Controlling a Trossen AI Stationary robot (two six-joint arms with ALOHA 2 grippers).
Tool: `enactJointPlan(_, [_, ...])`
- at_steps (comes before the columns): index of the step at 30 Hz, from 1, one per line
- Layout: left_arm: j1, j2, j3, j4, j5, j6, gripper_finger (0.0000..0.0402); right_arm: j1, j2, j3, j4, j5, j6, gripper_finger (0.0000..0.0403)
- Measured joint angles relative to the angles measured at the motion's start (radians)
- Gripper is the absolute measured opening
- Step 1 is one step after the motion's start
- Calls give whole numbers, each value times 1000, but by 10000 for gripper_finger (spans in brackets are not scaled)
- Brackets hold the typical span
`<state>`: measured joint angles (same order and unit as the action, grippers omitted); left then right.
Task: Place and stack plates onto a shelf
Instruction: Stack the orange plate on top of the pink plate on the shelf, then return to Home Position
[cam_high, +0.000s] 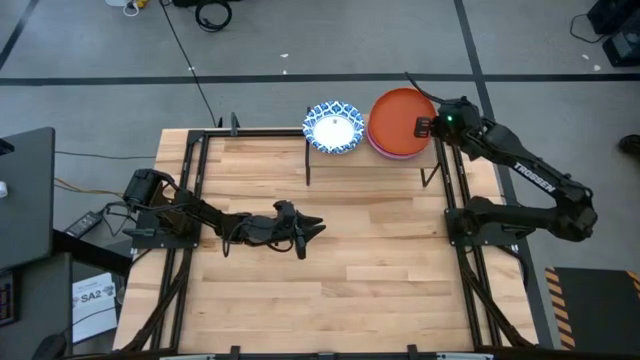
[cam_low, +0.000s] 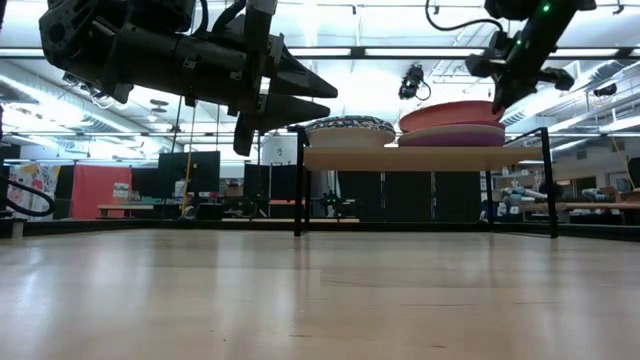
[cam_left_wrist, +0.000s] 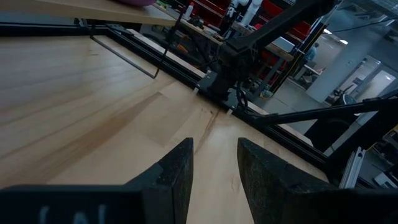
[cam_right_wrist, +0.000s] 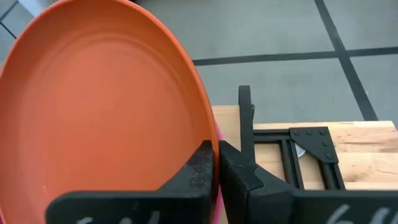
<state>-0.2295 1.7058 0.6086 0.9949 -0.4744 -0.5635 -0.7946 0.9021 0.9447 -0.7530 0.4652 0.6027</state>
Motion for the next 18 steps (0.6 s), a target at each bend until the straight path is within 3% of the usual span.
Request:
enactJointPlan(10, [0,0,0,-1,0,0,130,-3,24,0,8,-12,30,61])
enactJointPlan(18, [0,0,0,-1,0,0,130,-26,29,0,13,-25,77,115])
